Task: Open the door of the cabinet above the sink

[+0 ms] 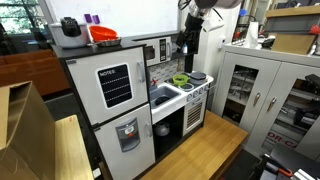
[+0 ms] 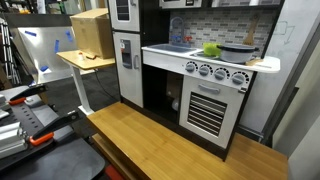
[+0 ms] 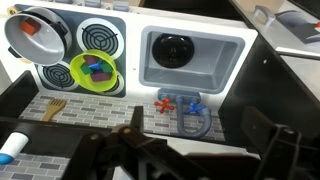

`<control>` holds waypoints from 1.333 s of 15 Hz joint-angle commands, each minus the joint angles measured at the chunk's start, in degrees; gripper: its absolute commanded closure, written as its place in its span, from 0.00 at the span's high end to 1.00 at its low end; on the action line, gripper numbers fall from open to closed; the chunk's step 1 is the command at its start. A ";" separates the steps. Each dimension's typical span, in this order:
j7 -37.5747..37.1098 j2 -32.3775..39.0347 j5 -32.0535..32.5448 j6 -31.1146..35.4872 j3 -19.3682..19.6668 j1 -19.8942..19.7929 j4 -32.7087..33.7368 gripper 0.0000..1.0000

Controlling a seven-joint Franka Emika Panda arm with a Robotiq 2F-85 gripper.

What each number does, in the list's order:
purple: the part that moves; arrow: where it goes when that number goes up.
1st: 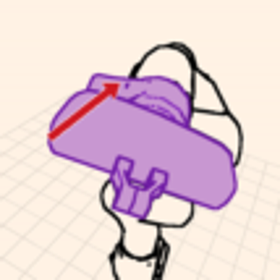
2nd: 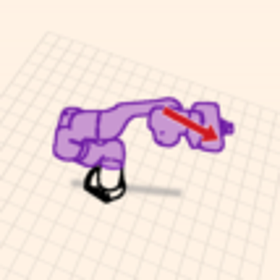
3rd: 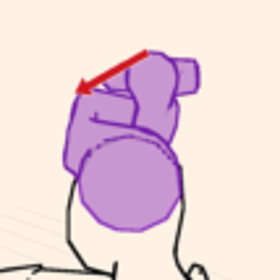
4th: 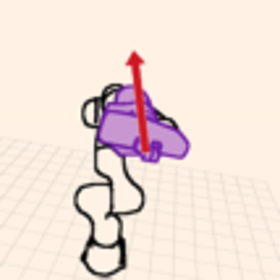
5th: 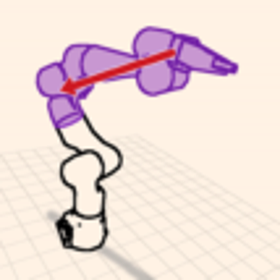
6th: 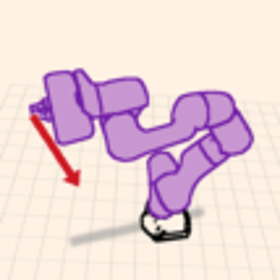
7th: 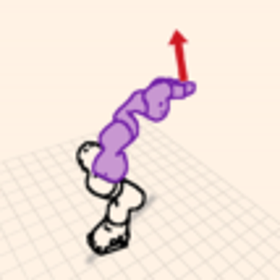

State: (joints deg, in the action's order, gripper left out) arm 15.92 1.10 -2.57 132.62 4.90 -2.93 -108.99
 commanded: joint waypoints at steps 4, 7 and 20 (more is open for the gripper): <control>-0.03 0.01 0.04 -0.17 -0.44 -0.43 0.13 1.00; -0.03 0.01 0.04 -0.19 -0.44 -0.43 0.14 1.00; 4.13 10.96 -1.98 1.61 -0.14 -3.52 12.42 1.00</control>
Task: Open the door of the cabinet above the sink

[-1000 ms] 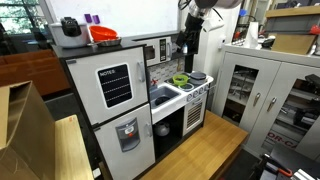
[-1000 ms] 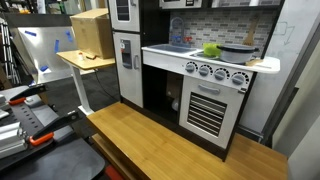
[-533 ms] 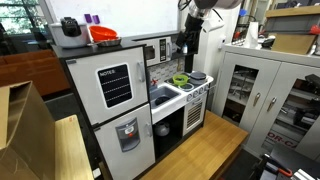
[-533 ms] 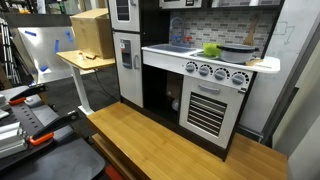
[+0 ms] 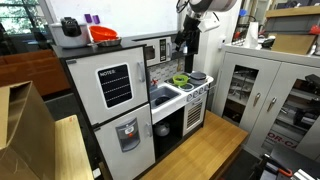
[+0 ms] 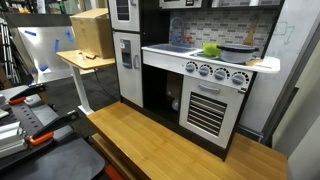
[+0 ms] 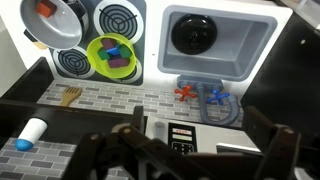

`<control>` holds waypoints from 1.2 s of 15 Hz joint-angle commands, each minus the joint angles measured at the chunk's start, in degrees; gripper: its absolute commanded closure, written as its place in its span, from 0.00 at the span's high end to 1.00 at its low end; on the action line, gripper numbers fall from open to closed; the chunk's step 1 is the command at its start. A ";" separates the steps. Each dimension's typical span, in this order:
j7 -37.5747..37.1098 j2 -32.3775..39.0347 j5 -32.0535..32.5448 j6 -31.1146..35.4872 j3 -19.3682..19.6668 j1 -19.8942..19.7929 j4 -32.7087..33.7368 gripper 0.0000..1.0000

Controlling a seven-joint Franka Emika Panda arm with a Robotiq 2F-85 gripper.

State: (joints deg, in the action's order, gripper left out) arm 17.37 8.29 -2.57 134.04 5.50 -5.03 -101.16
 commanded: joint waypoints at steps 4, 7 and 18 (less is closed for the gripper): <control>2.65 10.28 -2.17 -0.44 -1.66 -2.38 11.84 1.00; 0.59 14.40 -1.29 -0.71 -1.96 -2.57 16.67 1.00; -5.97 22.35 -0.59 -2.40 -2.14 -2.99 27.70 0.67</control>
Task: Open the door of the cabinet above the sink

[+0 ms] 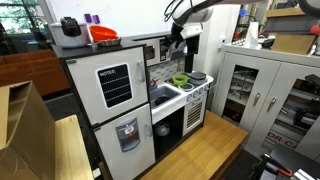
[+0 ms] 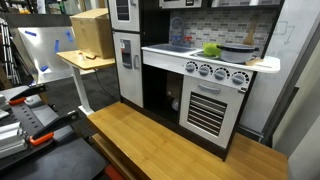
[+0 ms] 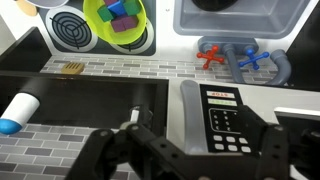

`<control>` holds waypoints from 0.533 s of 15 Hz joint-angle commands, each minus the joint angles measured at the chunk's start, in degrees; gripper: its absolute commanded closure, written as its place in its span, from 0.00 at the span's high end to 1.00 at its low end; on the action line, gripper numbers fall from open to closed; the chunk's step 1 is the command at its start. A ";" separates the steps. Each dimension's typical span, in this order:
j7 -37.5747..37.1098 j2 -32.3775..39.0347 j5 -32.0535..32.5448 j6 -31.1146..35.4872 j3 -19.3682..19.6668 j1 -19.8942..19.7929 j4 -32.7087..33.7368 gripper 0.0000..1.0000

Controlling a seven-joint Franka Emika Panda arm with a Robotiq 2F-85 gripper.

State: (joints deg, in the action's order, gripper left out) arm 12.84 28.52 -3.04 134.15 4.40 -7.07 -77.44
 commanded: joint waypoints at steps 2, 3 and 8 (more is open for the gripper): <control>-2.31 2.90 0.04 -2.80 -0.99 -0.91 5.01 0.53; -2.66 3.20 0.09 -2.90 -0.96 -0.89 5.40 0.44; -4.02 3.91 0.36 -3.90 -0.87 -0.71 6.69 0.10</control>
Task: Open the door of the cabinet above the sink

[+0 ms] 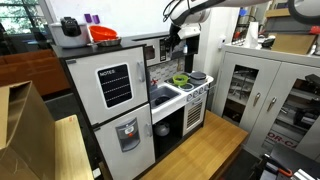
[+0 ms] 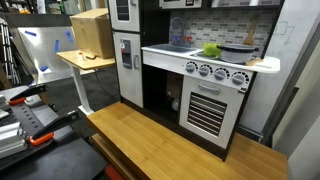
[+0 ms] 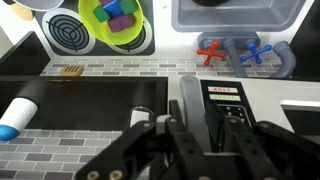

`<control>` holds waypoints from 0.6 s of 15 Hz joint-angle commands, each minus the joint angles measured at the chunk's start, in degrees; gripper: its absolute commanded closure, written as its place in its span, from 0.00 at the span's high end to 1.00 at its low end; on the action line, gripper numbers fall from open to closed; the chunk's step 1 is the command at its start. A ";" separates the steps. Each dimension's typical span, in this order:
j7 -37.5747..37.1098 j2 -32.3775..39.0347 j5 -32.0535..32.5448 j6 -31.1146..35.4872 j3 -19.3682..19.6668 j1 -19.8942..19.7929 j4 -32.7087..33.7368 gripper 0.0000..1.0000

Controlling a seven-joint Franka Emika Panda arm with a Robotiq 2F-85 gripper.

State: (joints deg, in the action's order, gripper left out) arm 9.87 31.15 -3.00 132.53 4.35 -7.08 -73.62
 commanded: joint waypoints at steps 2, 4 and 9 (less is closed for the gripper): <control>-2.03 0.95 0.90 -2.42 -0.46 -0.33 2.59 0.02; -3.56 0.54 1.42 -2.54 -0.13 0.03 2.04 0.05; -6.27 -0.60 2.63 -1.76 0.43 0.82 -0.19 0.05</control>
State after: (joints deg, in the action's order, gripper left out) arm 6.12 31.20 -2.18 131.71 4.36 -6.95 -73.08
